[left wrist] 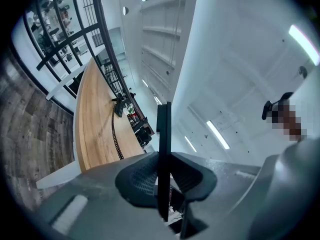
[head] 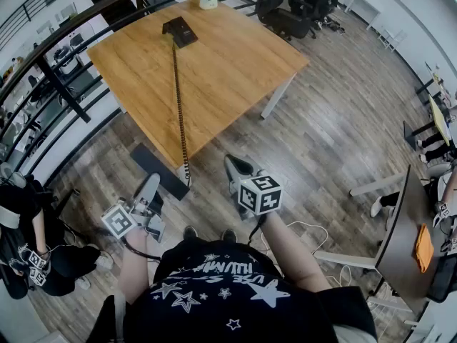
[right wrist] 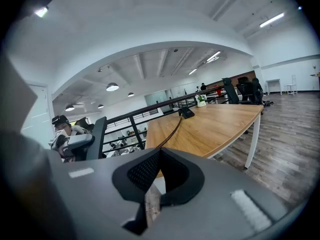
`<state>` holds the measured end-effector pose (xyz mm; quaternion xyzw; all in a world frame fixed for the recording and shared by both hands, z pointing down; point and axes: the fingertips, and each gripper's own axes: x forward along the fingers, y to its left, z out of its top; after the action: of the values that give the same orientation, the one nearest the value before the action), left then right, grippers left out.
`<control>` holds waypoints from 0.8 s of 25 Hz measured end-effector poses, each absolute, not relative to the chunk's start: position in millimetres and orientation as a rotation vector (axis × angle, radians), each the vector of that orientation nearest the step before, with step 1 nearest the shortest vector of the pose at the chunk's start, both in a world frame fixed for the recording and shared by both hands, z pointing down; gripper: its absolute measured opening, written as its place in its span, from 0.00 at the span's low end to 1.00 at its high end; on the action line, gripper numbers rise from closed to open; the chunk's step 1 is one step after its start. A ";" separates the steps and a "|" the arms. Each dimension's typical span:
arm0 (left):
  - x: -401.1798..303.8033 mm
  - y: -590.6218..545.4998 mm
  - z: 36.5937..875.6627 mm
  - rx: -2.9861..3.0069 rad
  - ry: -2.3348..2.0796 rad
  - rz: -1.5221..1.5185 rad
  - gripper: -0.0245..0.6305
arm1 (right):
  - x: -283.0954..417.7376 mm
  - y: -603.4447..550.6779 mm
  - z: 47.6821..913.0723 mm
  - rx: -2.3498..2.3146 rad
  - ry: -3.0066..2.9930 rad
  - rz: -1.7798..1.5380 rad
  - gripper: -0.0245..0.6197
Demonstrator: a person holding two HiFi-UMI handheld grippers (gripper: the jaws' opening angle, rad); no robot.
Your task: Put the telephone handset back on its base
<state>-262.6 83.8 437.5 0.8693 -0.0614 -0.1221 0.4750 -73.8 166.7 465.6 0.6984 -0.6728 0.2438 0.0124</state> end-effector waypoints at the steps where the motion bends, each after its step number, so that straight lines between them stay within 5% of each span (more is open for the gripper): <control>1: -263.4 83.6 438.4 2.124 -0.152 -0.295 0.15 | -75.1 166.6 467.1 2.174 -2.095 0.765 0.04; 20: -295.5 66.8 470.9 2.080 -0.116 -0.235 0.15 | -114.0 149.2 504.6 2.133 -2.045 0.799 0.04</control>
<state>-295.5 66.8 470.9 0.8597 -0.0481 -0.0972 0.4991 -114.0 149.2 504.6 0.6962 -0.6677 0.2607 0.0402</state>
